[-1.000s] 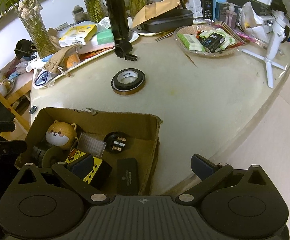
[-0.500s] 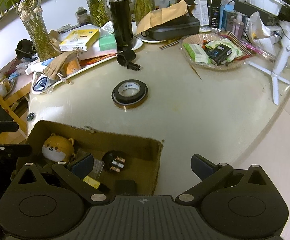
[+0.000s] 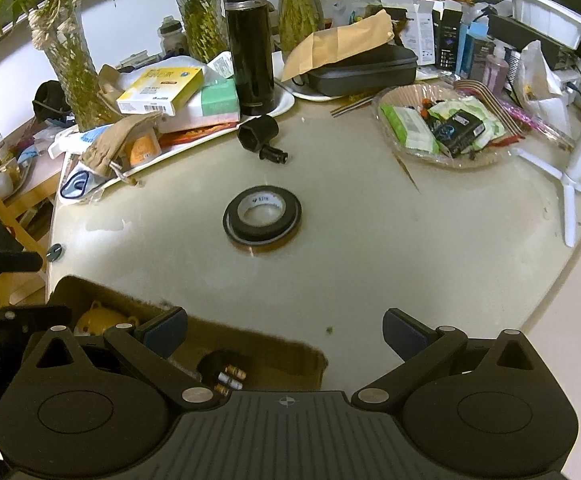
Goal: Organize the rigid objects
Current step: 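Move the right tool over the stacked tape rolls on the table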
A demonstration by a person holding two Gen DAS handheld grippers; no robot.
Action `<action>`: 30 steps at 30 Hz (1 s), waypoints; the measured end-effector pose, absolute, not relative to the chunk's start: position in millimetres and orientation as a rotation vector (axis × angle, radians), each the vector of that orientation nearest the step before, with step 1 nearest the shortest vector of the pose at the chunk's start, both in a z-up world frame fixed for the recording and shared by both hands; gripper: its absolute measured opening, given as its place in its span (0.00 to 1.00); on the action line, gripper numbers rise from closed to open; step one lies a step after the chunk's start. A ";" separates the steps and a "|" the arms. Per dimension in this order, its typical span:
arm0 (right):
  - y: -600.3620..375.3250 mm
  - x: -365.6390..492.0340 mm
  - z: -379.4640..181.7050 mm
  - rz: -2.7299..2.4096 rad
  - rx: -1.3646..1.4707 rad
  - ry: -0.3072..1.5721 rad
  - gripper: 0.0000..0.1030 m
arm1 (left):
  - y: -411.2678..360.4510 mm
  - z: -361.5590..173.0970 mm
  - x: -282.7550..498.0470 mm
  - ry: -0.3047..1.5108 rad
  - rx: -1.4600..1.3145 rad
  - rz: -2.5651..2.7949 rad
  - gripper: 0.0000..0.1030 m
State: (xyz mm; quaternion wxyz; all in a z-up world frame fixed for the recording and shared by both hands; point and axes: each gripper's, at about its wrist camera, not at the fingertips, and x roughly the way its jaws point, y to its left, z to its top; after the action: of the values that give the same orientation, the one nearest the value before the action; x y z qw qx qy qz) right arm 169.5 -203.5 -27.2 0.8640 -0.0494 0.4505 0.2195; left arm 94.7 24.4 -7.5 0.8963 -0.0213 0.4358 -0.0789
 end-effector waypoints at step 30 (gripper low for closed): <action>-125.0 266.5 -65.4 0.666 -0.285 1.003 1.00 | 33.6 -15.1 103.3 0.913 -0.128 -0.143 0.83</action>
State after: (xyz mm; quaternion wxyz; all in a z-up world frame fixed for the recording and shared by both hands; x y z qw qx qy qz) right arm 266.5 -125.0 -65.4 0.8146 -0.1335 0.4701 0.3123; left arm 103.3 33.6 -15.1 0.8932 -0.0619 0.4399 -0.0691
